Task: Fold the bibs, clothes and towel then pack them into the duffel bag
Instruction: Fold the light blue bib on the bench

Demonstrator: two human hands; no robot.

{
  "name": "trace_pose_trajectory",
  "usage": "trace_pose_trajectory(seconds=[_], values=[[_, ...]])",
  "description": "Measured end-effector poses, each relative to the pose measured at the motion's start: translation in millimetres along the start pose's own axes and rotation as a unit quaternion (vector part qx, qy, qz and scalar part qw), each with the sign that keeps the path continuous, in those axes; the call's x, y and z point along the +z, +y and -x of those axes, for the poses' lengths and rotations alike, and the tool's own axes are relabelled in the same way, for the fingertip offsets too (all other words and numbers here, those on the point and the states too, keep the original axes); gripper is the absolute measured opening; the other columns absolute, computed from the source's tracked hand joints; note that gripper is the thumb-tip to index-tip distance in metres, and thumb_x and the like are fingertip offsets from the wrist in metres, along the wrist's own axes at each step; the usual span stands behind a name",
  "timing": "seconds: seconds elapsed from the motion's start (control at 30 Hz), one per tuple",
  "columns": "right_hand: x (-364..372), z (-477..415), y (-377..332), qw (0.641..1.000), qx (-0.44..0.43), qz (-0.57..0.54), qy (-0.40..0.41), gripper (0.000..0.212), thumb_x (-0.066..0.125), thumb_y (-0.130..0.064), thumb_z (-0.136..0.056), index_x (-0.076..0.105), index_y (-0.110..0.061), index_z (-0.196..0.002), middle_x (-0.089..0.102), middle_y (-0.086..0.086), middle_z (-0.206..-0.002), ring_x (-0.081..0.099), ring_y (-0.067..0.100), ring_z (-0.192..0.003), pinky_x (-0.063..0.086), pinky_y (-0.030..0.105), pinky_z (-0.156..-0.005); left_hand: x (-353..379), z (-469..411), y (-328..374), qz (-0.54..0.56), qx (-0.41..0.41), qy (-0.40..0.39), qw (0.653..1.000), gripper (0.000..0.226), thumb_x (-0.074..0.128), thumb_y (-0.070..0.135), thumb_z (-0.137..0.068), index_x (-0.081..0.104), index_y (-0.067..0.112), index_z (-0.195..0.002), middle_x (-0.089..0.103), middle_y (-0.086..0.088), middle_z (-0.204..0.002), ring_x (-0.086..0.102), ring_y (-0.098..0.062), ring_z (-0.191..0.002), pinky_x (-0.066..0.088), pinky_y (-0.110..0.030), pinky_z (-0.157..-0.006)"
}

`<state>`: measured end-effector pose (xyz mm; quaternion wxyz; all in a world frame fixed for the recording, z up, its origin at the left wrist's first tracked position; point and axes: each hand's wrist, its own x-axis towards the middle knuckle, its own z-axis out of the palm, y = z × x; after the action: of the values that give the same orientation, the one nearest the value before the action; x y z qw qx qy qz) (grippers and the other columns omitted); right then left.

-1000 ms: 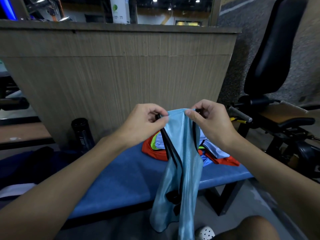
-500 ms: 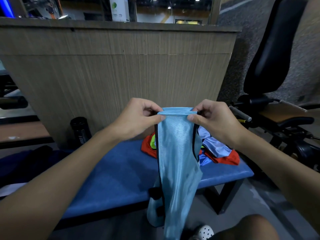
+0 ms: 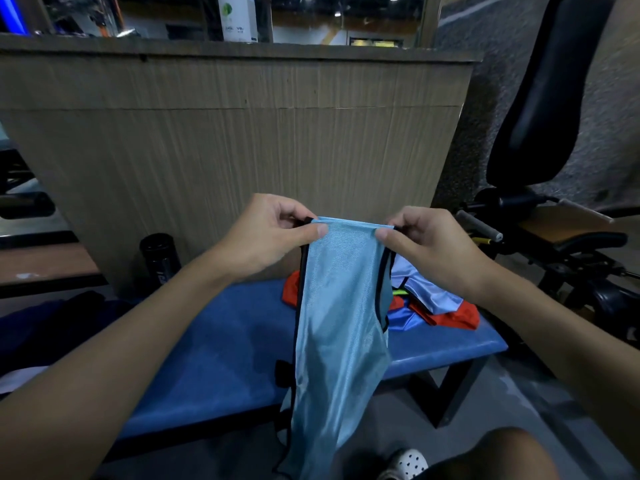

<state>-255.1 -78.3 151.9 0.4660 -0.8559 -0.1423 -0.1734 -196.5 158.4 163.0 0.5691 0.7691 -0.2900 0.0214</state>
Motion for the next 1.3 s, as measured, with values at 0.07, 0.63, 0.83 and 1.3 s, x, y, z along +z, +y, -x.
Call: trace_pose_trajectory(seconds=[0.07,0.63,0.83,1.3], values=[[0.8,0.1,1.7,1.000,-0.004,0.003,0.009,0.028,0.067,-0.038,-0.086,0.065,-0.011,-0.083,0.069,0.019,-0.088,0.063,0.033,-0.075,0.052,0.054,-0.077,0.9,0.8,-0.5,0.006,-0.002,-0.005,1.000,0.004,0.075,0.006,-0.083,0.073,0.006,-0.086,0.075,0.001,-0.079,0.068,-0.005,-0.073,0.053,-0.016,-0.073],[7.4,9.2,3.0,0.999,-0.033,0.030,-0.031,0.018,0.067,-0.015,-0.090,0.060,-0.020,-0.075,0.067,-0.007,-0.116,0.064,0.003,-0.104,0.046,0.025,-0.094,3.1,4.6,4.9,-0.020,0.014,-0.011,1.000,0.015,0.071,0.000,-0.087,0.071,0.014,-0.089,0.075,-0.006,-0.087,0.068,-0.008,-0.080,0.055,-0.022,-0.082],[6.0,5.7,2.7,0.998,-0.011,0.060,-0.029,0.007,0.070,-0.022,-0.088,0.074,-0.017,-0.084,0.073,-0.003,-0.092,0.066,0.016,-0.084,0.052,0.041,-0.085,-0.5,4.9,5.4,-0.032,0.005,-0.031,0.999,0.016,0.075,0.004,-0.082,0.071,0.018,-0.087,0.073,-0.023,-0.095,0.067,-0.026,-0.087,0.053,-0.049,-0.094],[9.0,-1.4,3.4,0.999,-0.025,0.014,0.028,0.025,0.077,-0.008,-0.081,0.066,-0.026,-0.068,0.060,-0.007,-0.085,0.058,0.007,-0.071,0.047,0.031,-0.071,6.9,8.8,-5.1,-0.033,-0.022,-0.025,0.999,0.025,0.075,-0.004,-0.082,0.069,0.015,-0.097,0.073,-0.018,-0.103,0.071,-0.030,-0.096,0.056,-0.040,-0.094]])
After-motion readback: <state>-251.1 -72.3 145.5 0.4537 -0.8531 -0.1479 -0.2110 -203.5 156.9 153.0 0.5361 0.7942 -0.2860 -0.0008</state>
